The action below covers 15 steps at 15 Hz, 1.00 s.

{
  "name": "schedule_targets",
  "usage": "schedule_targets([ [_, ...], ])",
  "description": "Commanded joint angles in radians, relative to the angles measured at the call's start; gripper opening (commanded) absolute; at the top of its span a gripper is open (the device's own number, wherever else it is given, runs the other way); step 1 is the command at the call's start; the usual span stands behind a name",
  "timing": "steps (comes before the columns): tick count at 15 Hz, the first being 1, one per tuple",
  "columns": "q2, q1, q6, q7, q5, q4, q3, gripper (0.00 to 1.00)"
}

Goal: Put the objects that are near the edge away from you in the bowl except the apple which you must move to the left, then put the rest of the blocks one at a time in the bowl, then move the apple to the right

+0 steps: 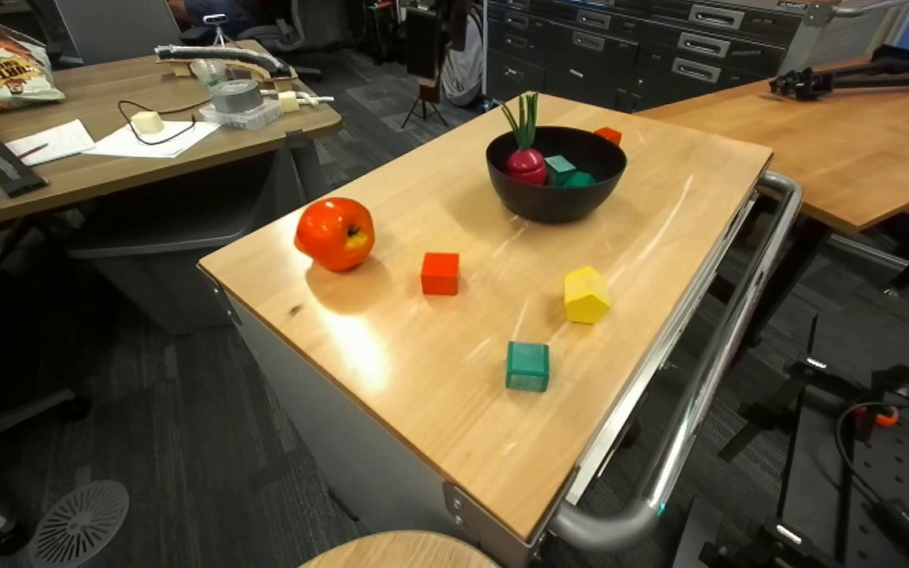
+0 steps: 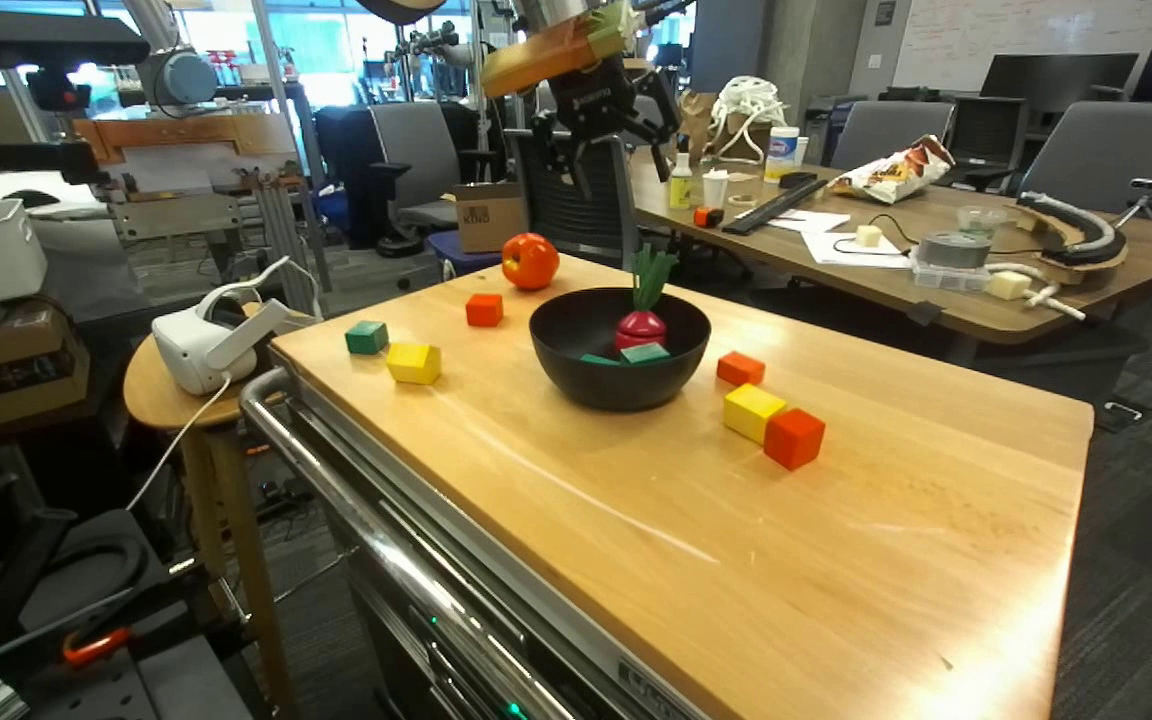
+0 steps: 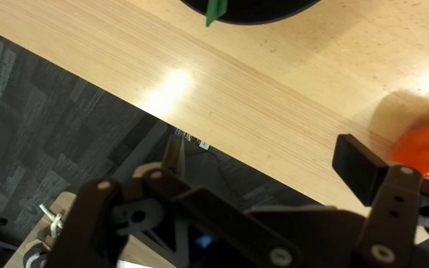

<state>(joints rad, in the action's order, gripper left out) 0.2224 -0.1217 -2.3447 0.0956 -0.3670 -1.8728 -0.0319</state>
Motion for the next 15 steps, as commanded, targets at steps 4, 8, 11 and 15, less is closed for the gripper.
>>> schedule_targets([
  [4, 0.009, 0.053, 0.046, 0.169, 0.155, -0.022, 0.072, 1.00],
  [8, 0.020, 0.066, 0.105, 0.298, 0.231, -0.045, 0.113, 1.00],
  [11, 0.031, 0.064, 0.129, 0.355, 0.283, -0.052, 0.143, 1.00],
  [15, 0.031, 0.059, 0.187, 0.390, 0.326, -0.063, 0.170, 1.00],
])
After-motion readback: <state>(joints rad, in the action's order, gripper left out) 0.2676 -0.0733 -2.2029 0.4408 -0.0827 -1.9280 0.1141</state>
